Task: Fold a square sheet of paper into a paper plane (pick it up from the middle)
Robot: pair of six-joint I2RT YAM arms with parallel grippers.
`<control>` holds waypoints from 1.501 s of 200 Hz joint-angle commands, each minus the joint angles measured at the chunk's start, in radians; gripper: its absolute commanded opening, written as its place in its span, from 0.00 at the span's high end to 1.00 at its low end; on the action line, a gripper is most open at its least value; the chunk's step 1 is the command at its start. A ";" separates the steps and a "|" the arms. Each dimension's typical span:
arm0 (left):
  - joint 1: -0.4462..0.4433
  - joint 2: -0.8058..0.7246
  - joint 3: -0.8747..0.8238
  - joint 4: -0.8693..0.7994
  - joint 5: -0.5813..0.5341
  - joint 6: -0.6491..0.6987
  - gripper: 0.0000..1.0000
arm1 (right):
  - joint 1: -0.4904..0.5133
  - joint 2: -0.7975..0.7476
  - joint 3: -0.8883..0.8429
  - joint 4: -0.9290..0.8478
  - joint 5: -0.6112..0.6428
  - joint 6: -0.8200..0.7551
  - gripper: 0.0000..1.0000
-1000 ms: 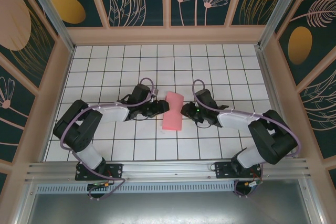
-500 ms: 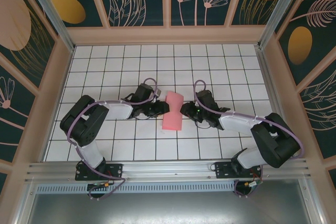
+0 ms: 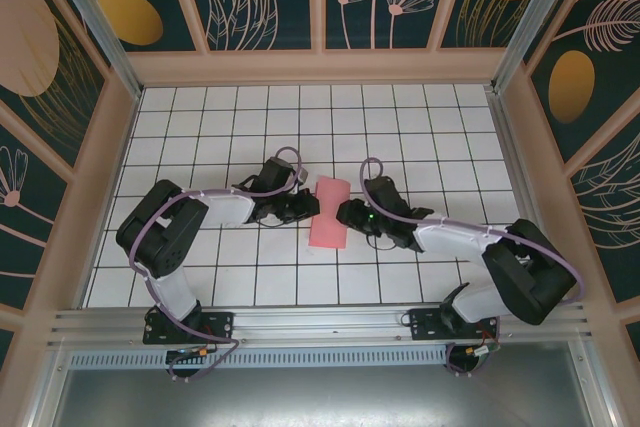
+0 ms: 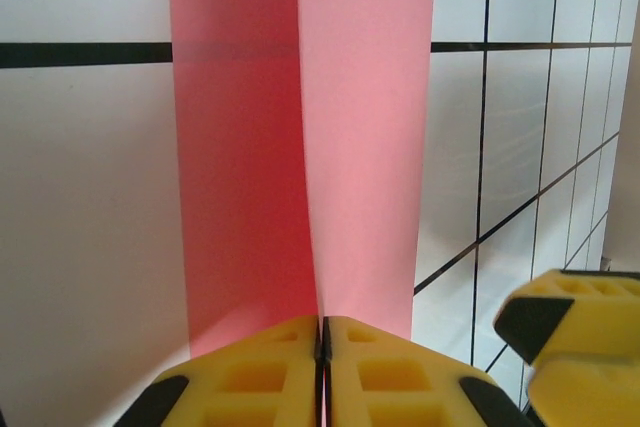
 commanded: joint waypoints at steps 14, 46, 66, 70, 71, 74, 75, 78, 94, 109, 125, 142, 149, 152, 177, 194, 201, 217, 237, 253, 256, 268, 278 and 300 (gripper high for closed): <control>0.007 -0.016 0.020 -0.027 0.010 0.024 0.82 | 0.117 -0.082 0.008 -0.020 0.185 -0.119 0.50; 0.009 -0.027 0.020 -0.026 0.023 0.028 0.80 | 0.223 -0.108 -0.025 0.026 0.291 -0.203 0.48; 0.008 -0.028 0.019 -0.015 0.035 0.017 0.87 | 0.309 -0.101 -0.039 0.065 0.386 -0.280 0.48; 0.008 -0.032 0.021 -0.016 0.036 0.015 0.89 | 0.332 -0.096 -0.036 0.065 0.419 -0.297 0.48; 0.008 -0.032 0.020 -0.017 0.035 0.015 0.89 | 0.336 -0.094 -0.035 0.065 0.426 -0.301 0.48; 0.008 -0.033 0.020 -0.018 0.034 0.015 0.90 | 0.352 -0.089 -0.032 0.065 0.446 -0.314 0.48; 0.007 -0.033 0.020 -0.018 0.034 0.014 0.90 | 0.358 -0.089 -0.031 0.065 0.455 -0.317 0.48; 0.008 -0.034 0.020 -0.020 0.036 0.013 0.91 | 0.372 -0.084 -0.027 0.065 0.474 -0.329 0.47; 0.009 -0.043 0.022 -0.021 0.035 0.007 0.93 | 0.432 -0.054 -0.006 0.063 0.549 -0.382 0.47; 0.007 -0.048 0.022 -0.023 0.039 -0.001 0.93 | 0.468 -0.016 0.022 0.051 0.583 -0.419 0.45; 0.008 -0.053 0.022 -0.024 0.041 -0.004 0.93 | 0.503 0.032 0.062 0.015 0.636 -0.442 0.44; 0.008 -0.057 0.022 -0.027 0.039 -0.004 0.93 | 0.520 0.087 0.109 -0.029 0.634 -0.460 0.43; 0.008 -0.058 0.021 -0.027 0.040 -0.006 0.93 | 0.524 0.112 0.130 -0.042 0.628 -0.463 0.43; 0.008 -0.058 0.021 -0.028 0.042 -0.007 0.93 | 0.527 0.122 0.138 -0.048 0.625 -0.465 0.43; 0.007 -0.057 0.020 -0.026 0.042 -0.010 0.93 | 0.544 0.197 0.190 -0.078 0.650 -0.454 0.42; 0.007 -0.059 0.020 -0.025 0.043 -0.013 0.93 | 0.549 0.234 0.219 -0.131 0.694 -0.420 0.42; 0.007 -0.058 0.019 -0.024 0.041 -0.013 0.93 | 0.550 0.248 0.227 -0.159 0.713 -0.410 0.42; 0.008 -0.059 0.018 -0.026 0.039 -0.014 0.93 | 0.554 0.268 0.245 -0.204 0.756 -0.389 0.43; 0.008 -0.059 0.018 -0.027 0.041 -0.013 0.93 | 0.558 0.265 0.250 -0.203 0.768 -0.393 0.46; 0.007 -0.058 0.017 -0.028 0.040 -0.013 0.93 | 0.559 0.250 0.246 -0.186 0.762 -0.404 0.53; 0.007 -0.059 0.017 -0.026 0.039 -0.014 0.93 | 0.559 0.247 0.245 -0.185 0.761 -0.406 0.54; 0.007 -0.059 0.017 -0.027 0.038 -0.015 0.92 | 0.560 0.237 0.241 -0.183 0.762 -0.408 0.63; 0.008 -0.059 0.017 -0.027 0.038 -0.015 0.92 | 0.561 0.229 0.239 -0.186 0.762 -0.407 0.67; 0.008 -0.058 0.019 -0.029 0.035 -0.015 0.92 | 0.560 0.214 0.233 -0.194 0.756 -0.404 0.69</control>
